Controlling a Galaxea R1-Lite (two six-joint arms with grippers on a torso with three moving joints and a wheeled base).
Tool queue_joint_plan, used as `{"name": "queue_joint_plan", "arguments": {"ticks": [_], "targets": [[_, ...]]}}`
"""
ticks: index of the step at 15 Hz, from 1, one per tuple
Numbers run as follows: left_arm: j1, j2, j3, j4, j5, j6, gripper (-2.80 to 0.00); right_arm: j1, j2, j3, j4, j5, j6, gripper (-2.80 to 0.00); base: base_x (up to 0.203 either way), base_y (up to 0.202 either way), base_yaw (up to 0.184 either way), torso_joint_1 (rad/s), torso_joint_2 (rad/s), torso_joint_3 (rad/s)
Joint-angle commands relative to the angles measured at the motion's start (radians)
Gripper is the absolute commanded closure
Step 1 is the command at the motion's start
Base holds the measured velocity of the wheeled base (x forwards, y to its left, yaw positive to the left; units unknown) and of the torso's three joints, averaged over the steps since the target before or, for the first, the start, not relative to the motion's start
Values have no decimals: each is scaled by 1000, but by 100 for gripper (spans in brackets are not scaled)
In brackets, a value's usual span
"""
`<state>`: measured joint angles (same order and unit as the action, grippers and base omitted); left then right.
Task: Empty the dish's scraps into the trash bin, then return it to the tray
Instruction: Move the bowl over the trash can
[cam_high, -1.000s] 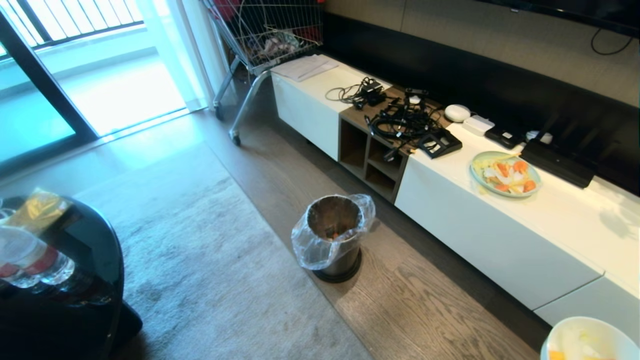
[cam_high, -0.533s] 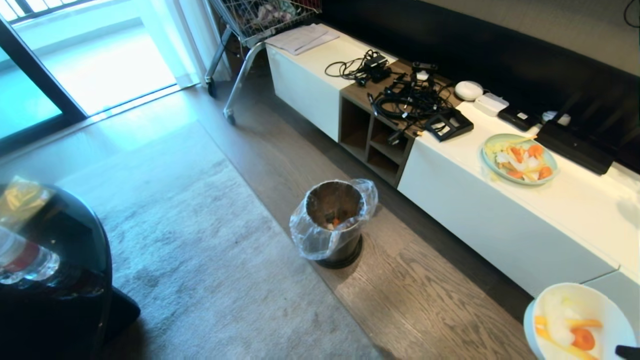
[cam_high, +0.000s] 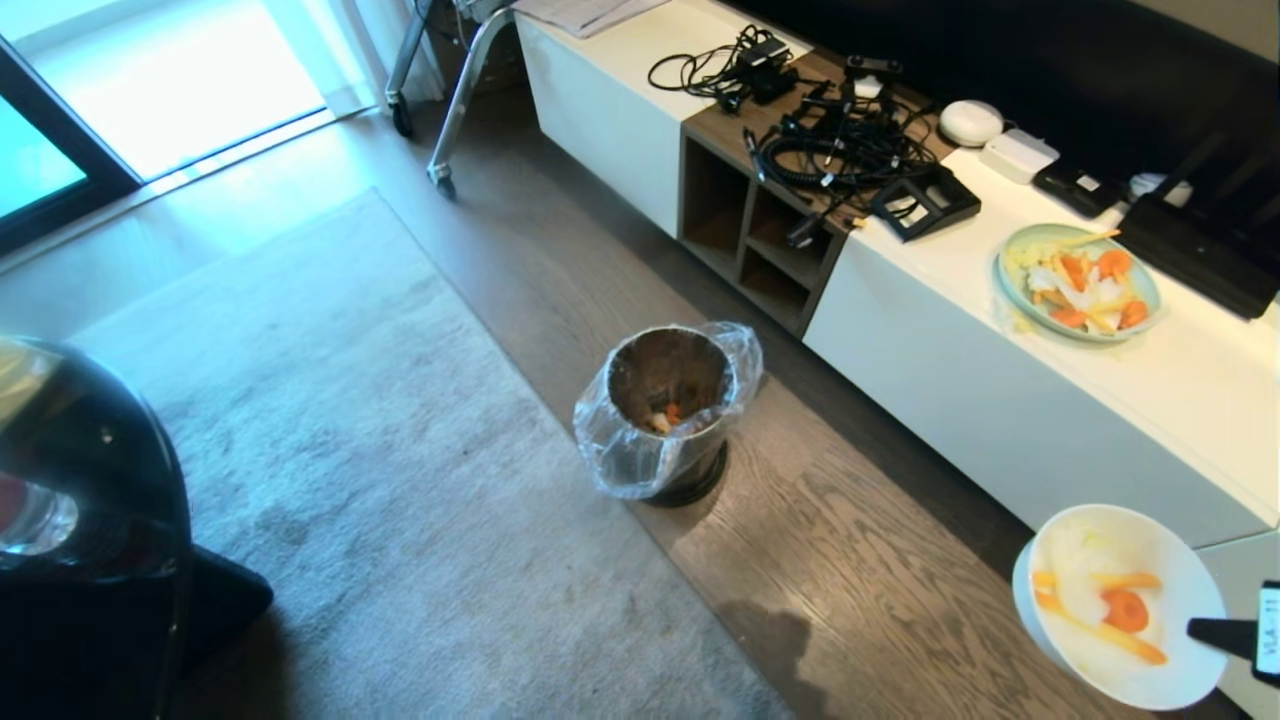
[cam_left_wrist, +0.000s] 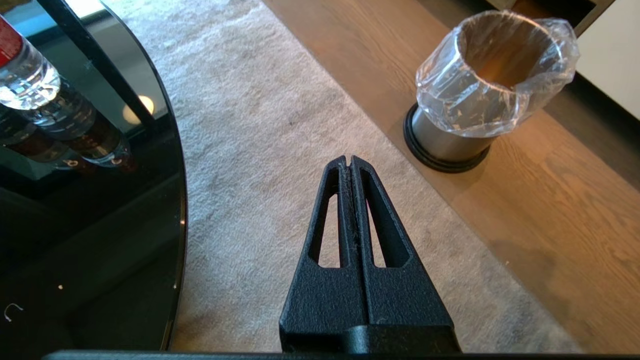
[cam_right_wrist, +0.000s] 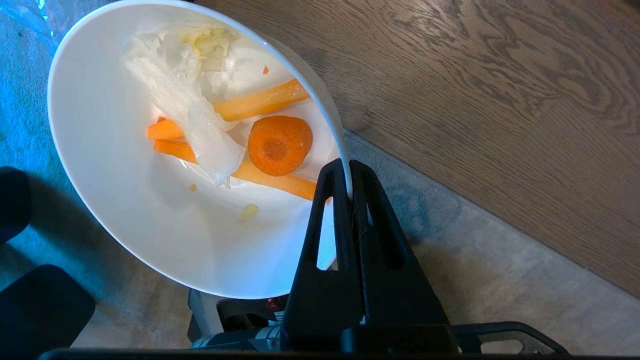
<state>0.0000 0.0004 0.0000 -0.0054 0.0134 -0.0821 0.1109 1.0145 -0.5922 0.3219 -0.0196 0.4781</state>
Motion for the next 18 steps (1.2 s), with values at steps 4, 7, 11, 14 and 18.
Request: {"name": "queue_joint_plan", "arguments": {"ticks": [4, 7, 11, 14, 18], "targets": [[0, 0, 0, -1, 0, -1, 0, 77, 149, -108, -56, -3, -1, 0, 0, 0, 0, 3, 1, -190], [0, 0, 0, -1, 0, -1, 0, 93, 215, -167, -60, -3, -1, 0, 0, 0, 0, 0, -1, -197], [0, 0, 0, -1, 0, -1, 0, 103, 260, -216, -60, -3, -1, 0, 0, 0, 0, 4, 3, -198], [0, 0, 0, -1, 0, -2, 0, 112, 273, -244, -60, -3, -1, 0, 0, 0, 0, 7, 0, -196], [0, 0, 0, -1, 0, -2, 0, 115, 273, -267, -58, -5, -1, 0, 0, 0, 0, 4, 5, -197]]}}
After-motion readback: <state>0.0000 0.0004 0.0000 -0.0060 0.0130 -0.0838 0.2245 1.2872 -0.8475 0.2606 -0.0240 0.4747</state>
